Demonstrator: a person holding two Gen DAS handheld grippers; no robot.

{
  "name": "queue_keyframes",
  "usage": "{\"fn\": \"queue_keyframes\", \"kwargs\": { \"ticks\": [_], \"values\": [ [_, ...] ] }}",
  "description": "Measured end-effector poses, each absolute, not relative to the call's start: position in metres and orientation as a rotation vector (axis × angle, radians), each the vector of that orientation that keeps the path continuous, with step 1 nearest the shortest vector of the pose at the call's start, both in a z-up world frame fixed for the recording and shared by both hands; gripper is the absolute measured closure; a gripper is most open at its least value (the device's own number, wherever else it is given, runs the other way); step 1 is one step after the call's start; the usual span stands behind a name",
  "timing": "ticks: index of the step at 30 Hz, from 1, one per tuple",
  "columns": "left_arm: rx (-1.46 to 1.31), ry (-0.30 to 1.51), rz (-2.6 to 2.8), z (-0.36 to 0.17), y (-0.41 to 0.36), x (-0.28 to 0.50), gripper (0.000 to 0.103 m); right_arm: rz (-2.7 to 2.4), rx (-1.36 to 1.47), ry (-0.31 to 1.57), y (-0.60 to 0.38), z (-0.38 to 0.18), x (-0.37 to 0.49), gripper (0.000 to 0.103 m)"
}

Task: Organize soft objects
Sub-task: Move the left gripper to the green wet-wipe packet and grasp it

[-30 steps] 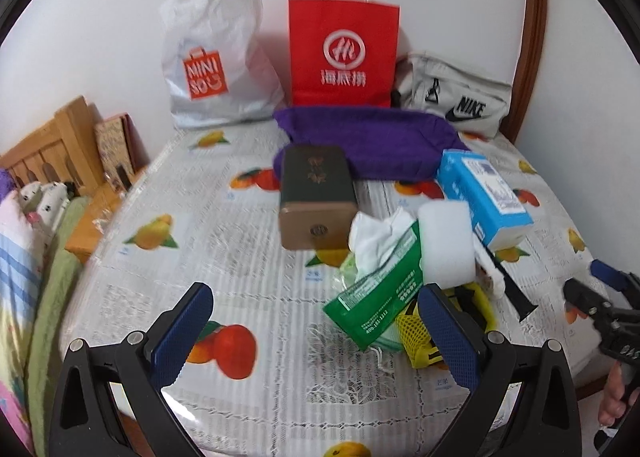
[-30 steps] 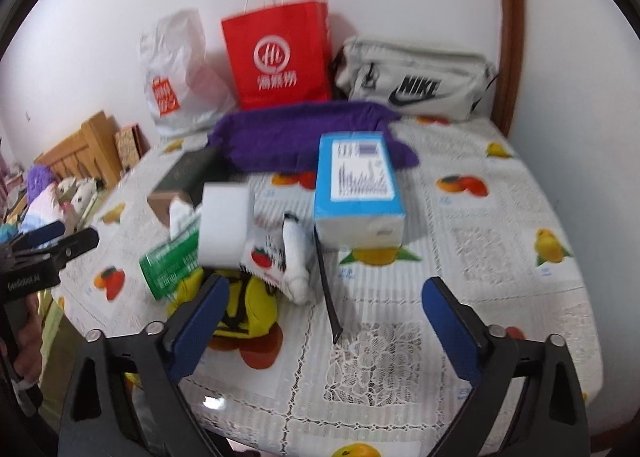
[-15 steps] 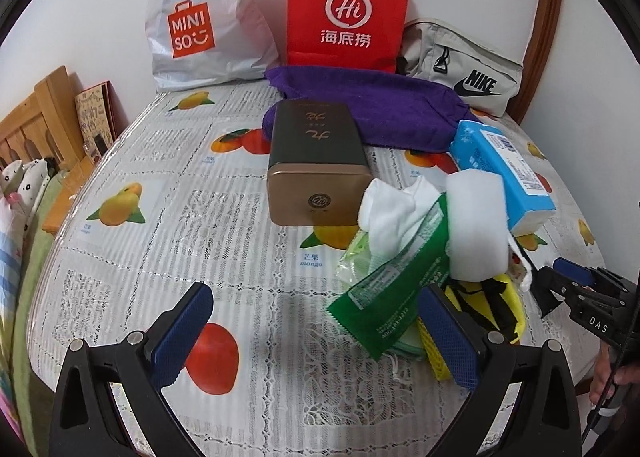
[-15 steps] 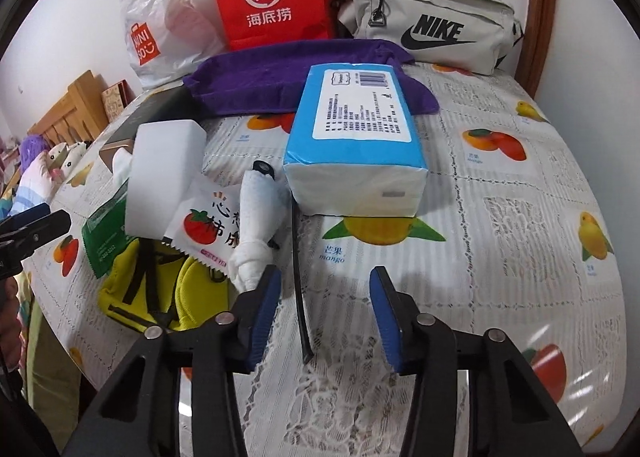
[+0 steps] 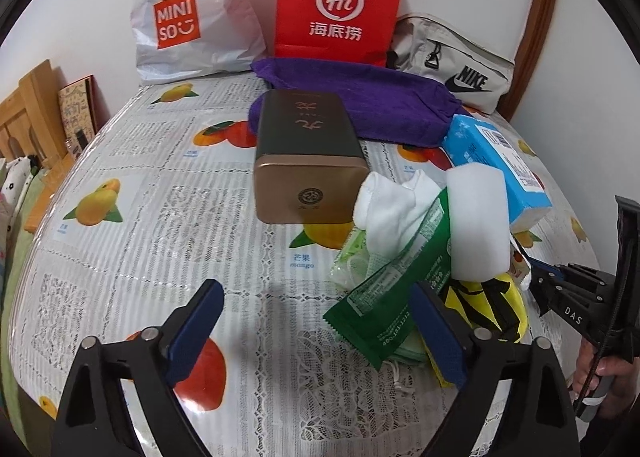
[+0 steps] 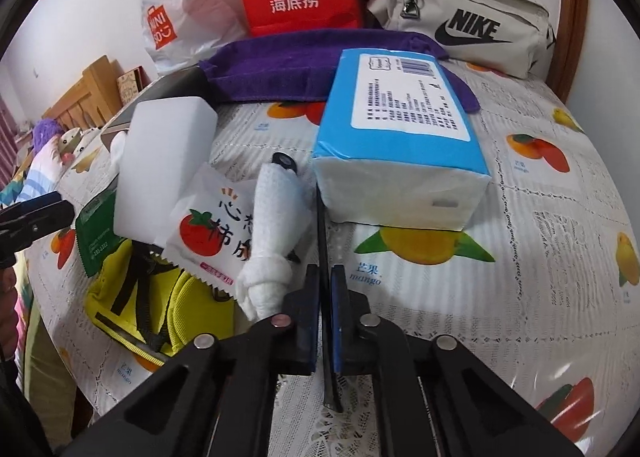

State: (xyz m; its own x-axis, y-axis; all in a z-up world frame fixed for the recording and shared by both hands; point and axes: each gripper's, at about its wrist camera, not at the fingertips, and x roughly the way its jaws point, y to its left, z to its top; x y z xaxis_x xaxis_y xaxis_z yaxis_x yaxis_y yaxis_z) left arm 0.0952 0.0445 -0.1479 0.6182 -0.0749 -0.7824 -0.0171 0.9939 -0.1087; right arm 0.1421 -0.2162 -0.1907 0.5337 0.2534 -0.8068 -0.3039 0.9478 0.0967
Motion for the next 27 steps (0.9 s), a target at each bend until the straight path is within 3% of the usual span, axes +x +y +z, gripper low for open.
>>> {"fn": "queue_keyframes", "kwargs": {
  "ticks": [2, 7, 10, 16, 19, 27],
  "values": [
    [-0.094, 0.910, -0.042, -0.151, 0.042, 0.097, 0.019, 0.330, -0.058, 0.951, -0.218, -0.190, 0.139, 0.099],
    [-0.097, 0.923, -0.094, -0.160, 0.036, 0.102, 0.025, 0.317, -0.049, 0.946, -0.229, -0.185, 0.127, 0.099],
    [-0.112, 0.951, -0.132, -0.168, 0.034, 0.104, 0.041, 0.310, -0.034, 0.949, -0.235, -0.186, 0.121, 0.099],
    [-0.081, 0.920, -0.178, -0.160, 0.030, 0.092, 0.084, 0.320, -0.019, 0.963, -0.236, -0.188, 0.119, 0.098],
    [-0.079, 0.921, -0.189, -0.157, 0.032, 0.086, 0.089, 0.328, -0.027, 0.981, -0.232, -0.193, 0.122, 0.098],
    [-0.106, 0.904, -0.305, -0.145, 0.028, 0.078, 0.089, 0.344, -0.029, 0.972, -0.227, -0.194, 0.128, 0.097]
  ]
}}
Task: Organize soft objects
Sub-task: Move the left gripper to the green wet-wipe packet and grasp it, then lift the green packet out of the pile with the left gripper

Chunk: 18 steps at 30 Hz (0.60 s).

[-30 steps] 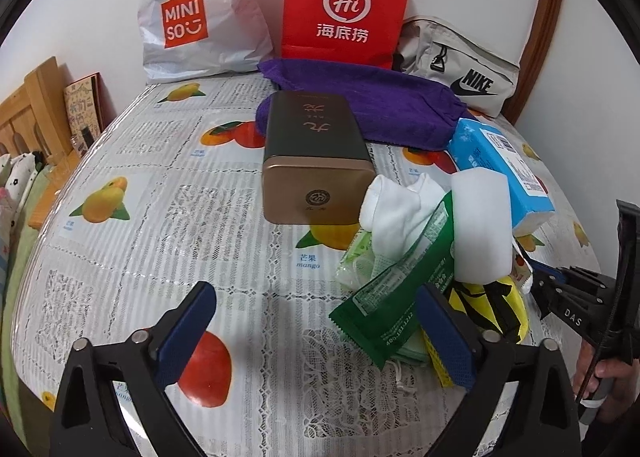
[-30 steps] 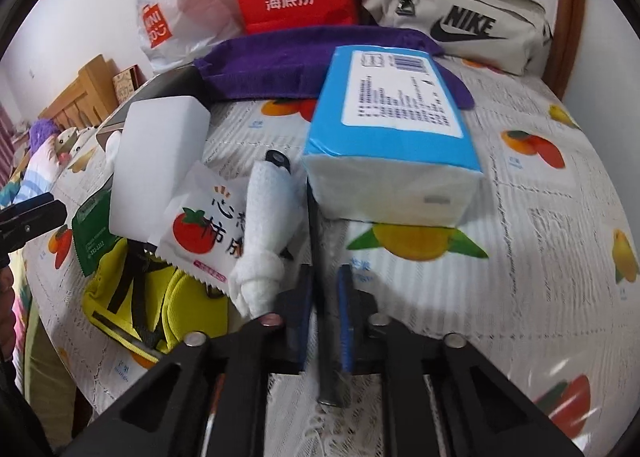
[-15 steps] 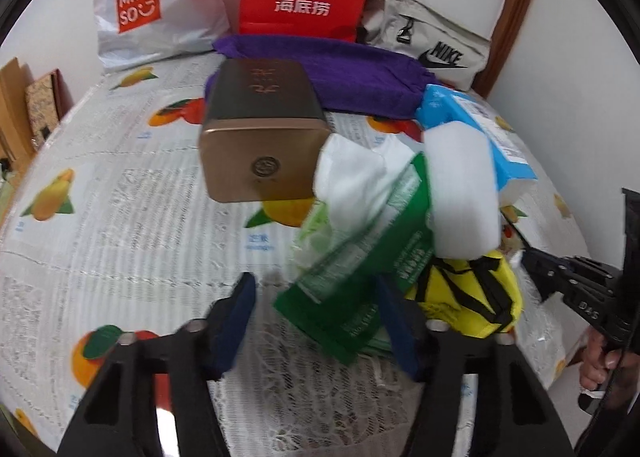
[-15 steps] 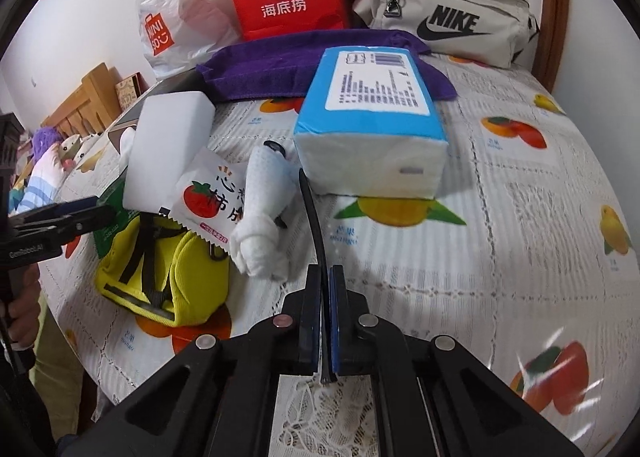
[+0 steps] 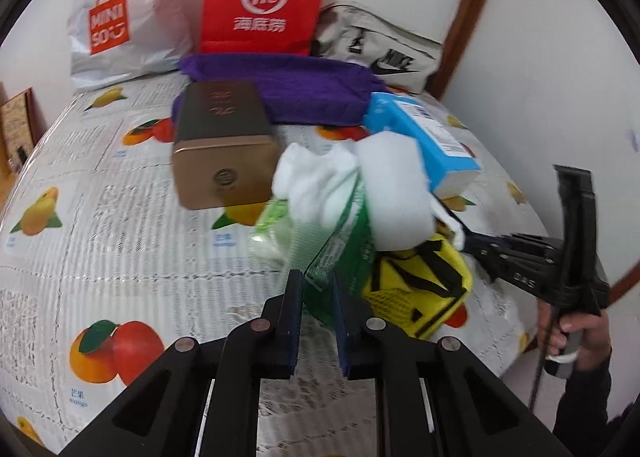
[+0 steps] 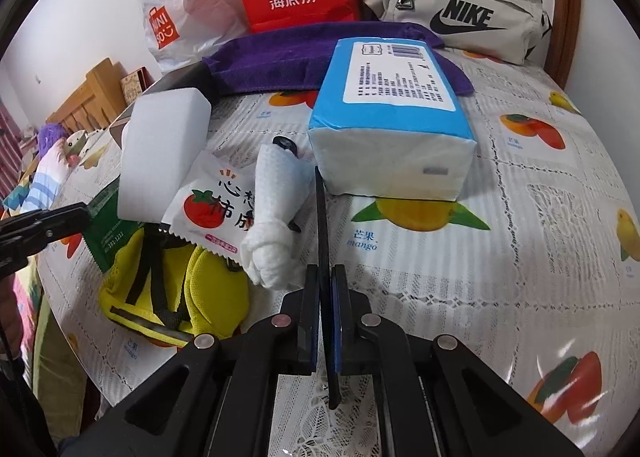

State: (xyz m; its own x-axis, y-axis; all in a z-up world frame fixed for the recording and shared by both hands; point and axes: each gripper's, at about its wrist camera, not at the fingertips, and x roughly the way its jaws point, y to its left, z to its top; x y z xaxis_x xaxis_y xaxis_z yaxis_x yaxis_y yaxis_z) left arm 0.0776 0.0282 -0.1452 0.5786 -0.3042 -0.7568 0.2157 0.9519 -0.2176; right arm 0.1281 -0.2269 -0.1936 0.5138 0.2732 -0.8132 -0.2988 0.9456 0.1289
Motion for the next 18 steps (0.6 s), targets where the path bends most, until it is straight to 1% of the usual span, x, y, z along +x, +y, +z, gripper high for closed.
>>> {"fn": "queue_keyframes", "kwargs": {
  "ticks": [3, 4, 5, 7, 9, 11, 12, 13, 18],
  "values": [
    [-0.054, 0.897, -0.267, -0.147, 0.021, 0.079, 0.088, 0.344, -0.017, 0.968, -0.228, -0.194, 0.128, 0.096],
    [-0.046, 0.907, -0.262, -0.149, 0.019, 0.081, 0.084, 0.344, -0.012, 0.967, -0.228, -0.194, 0.128, 0.096],
    [-0.043, 0.914, -0.261, -0.149, 0.017, 0.083, 0.075, 0.344, -0.011, 0.966, -0.228, -0.194, 0.128, 0.096],
    [-0.027, 0.915, -0.256, -0.149, 0.014, 0.085, 0.067, 0.344, -0.015, 0.966, -0.227, -0.194, 0.128, 0.095],
    [-0.002, 0.893, -0.249, -0.144, 0.009, 0.085, 0.062, 0.347, -0.021, 0.968, -0.227, -0.194, 0.127, 0.093],
    [0.016, 0.866, -0.253, -0.137, 0.005, 0.084, 0.048, 0.347, -0.022, 0.967, -0.226, -0.194, 0.127, 0.092],
    [0.028, 0.848, -0.265, -0.133, 0.001, 0.084, 0.045, 0.347, -0.021, 0.965, -0.226, -0.194, 0.127, 0.091],
    [0.039, 0.840, -0.271, -0.131, -0.002, 0.085, 0.042, 0.347, -0.021, 0.964, -0.226, -0.194, 0.126, 0.091],
    [0.121, 0.829, -0.264, -0.131, -0.018, 0.092, 0.042, 0.352, -0.022, 0.961, -0.224, -0.194, 0.125, 0.088]
  ]
}}
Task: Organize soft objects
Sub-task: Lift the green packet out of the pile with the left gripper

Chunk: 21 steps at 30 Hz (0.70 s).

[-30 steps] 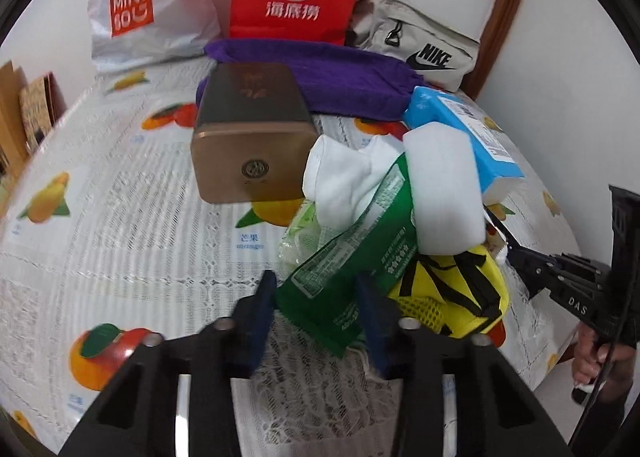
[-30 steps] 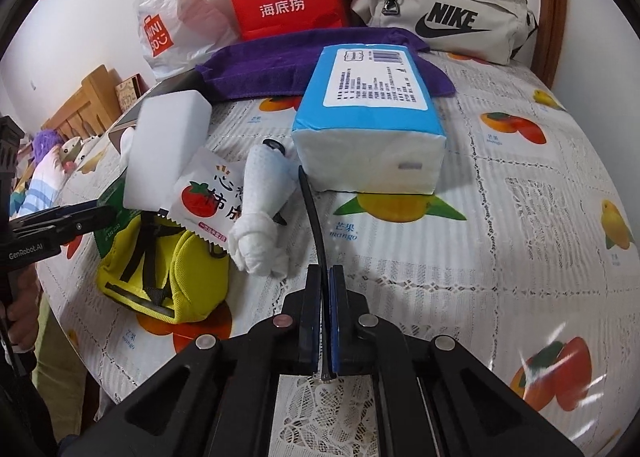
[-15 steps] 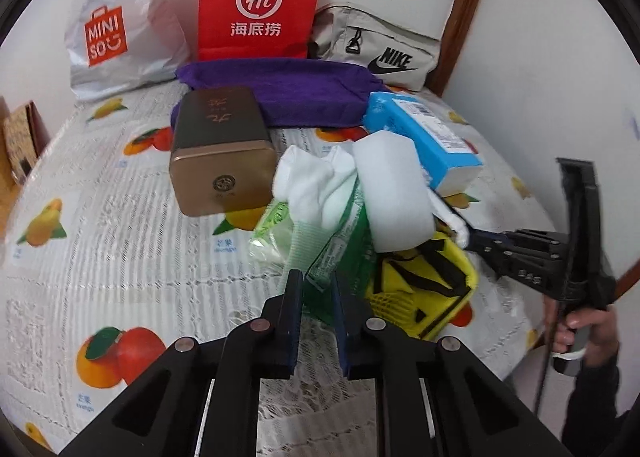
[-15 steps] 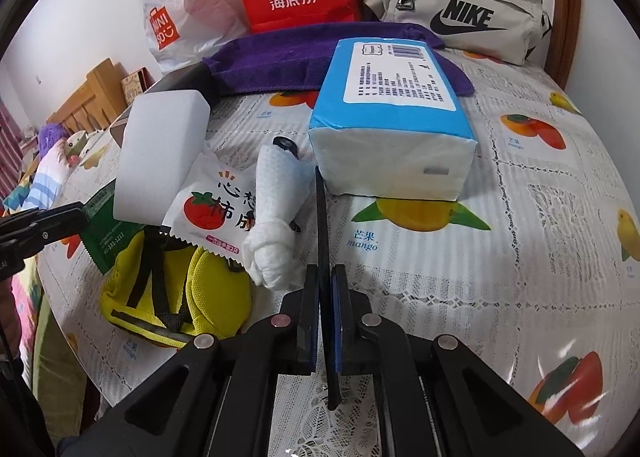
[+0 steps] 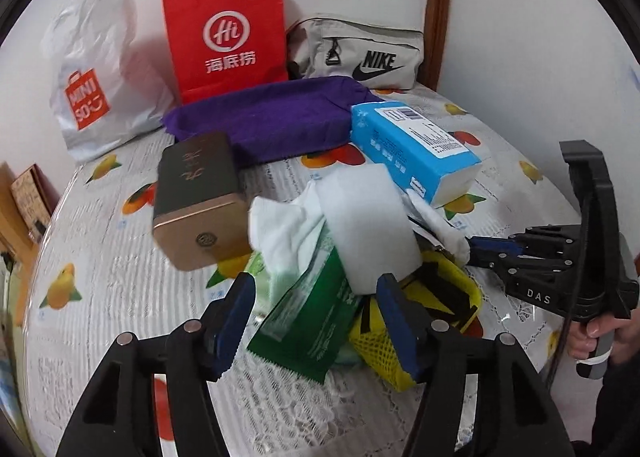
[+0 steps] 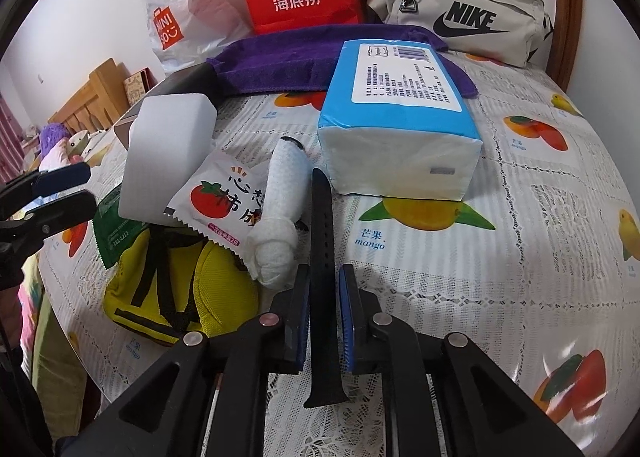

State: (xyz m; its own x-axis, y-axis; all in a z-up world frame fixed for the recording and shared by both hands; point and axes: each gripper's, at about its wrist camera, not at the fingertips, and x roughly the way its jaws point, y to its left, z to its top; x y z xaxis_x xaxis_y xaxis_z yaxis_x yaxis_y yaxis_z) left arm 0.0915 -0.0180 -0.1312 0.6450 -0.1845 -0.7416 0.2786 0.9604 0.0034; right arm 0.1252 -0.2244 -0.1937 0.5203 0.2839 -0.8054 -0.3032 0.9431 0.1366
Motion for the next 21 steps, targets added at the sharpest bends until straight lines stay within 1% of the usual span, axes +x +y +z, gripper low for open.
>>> {"fn": "queue_keyframes", "kwargs": {
  "ticks": [5, 6, 7, 11, 12, 13, 14, 16, 18, 19, 20, 21],
  "values": [
    [0.193, 0.889, -0.276, -0.151, -0.031, 0.100, 0.042, 0.360, -0.017, 0.960, -0.225, -0.193, 0.125, 0.088],
    [0.217, 0.901, -0.274, -0.156, -0.033, 0.099, 0.040, 0.362, -0.016, 0.961, -0.226, -0.193, 0.124, 0.088],
    [0.249, 0.900, -0.270, -0.160, -0.035, 0.097, 0.037, 0.364, -0.015, 0.962, -0.226, -0.193, 0.124, 0.088],
    [0.279, 0.890, -0.268, -0.161, -0.038, 0.096, 0.035, 0.370, 0.001, 0.960, -0.229, -0.194, 0.124, 0.087],
    [0.288, 0.889, -0.263, -0.162, -0.039, 0.097, 0.033, 0.370, 0.002, 0.958, -0.229, -0.195, 0.125, 0.087],
    [0.303, 0.885, -0.253, -0.165, -0.040, 0.098, 0.027, 0.370, 0.002, 0.957, -0.228, -0.195, 0.125, 0.087],
    [0.317, 0.885, -0.247, -0.168, -0.042, 0.101, 0.024, 0.370, 0.001, 0.957, -0.228, -0.195, 0.125, 0.086],
    [0.316, 0.886, -0.252, -0.171, -0.041, 0.103, 0.024, 0.374, -0.004, 0.957, -0.228, -0.195, 0.125, 0.085],
    [0.298, 0.880, -0.244, -0.169, -0.039, 0.105, 0.027, 0.377, -0.007, 0.958, -0.228, -0.195, 0.126, 0.085],
    [0.288, 0.880, -0.242, -0.167, -0.038, 0.106, 0.034, 0.378, -0.004, 0.959, -0.228, -0.195, 0.126, 0.085],
    [0.278, 0.883, -0.241, -0.166, -0.036, 0.106, 0.046, 0.377, 0.000, 0.961, -0.228, -0.195, 0.127, 0.085],
    [0.269, 0.889, -0.233, -0.165, -0.034, 0.108, 0.050, 0.374, 0.005, 0.965, -0.228, -0.195, 0.127, 0.085]
  ]
}}
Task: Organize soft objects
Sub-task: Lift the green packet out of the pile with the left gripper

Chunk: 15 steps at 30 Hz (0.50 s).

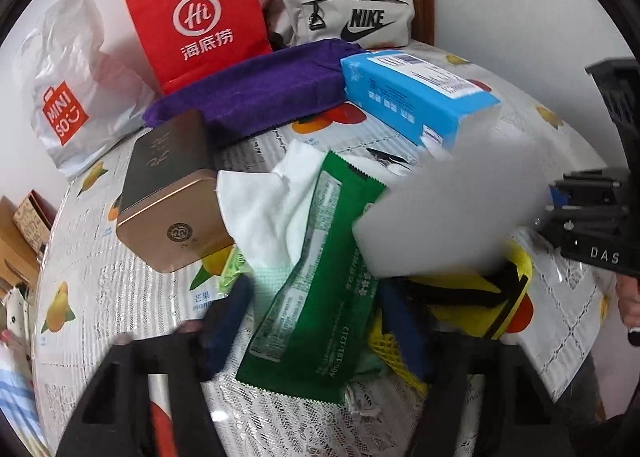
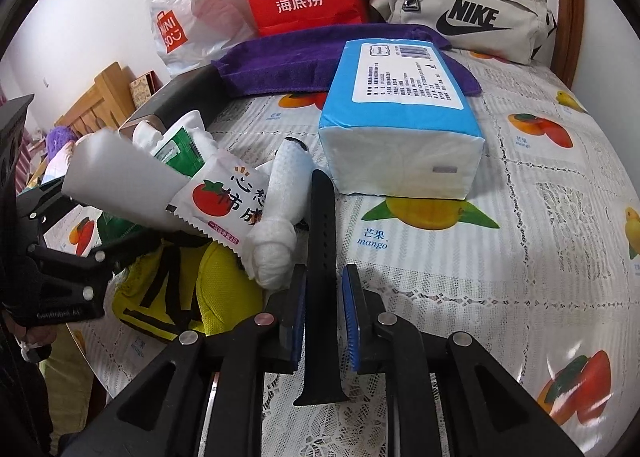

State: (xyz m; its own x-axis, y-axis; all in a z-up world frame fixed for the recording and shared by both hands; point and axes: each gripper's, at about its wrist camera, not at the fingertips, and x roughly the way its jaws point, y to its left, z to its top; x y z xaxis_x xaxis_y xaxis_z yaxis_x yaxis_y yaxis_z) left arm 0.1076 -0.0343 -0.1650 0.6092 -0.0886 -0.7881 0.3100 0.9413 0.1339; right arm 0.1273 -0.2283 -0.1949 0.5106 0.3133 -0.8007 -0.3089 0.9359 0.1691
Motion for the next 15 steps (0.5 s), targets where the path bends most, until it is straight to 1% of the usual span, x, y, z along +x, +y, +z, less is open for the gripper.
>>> {"fn": "queue_keyframes", "kwargs": {
  "ticks": [5, 8, 13, 15],
  "values": [
    [0.206, 0.895, -0.228, -0.160, -0.023, 0.112, 0.061, 0.369, 0.003, 0.974, -0.227, -0.194, 0.128, 0.085],
    [0.152, 0.897, -0.213, -0.155, -0.015, 0.115, 0.063, 0.365, 0.015, 0.979, -0.228, -0.193, 0.130, 0.085],
    [0.117, 0.893, -0.179, -0.152, -0.001, 0.114, 0.064, 0.345, 0.026, 0.973, -0.235, -0.191, 0.131, 0.086],
    [0.105, 0.897, -0.180, -0.154, 0.004, 0.114, 0.064, 0.332, 0.025, 0.969, -0.238, -0.191, 0.132, 0.090]
  ]
}}
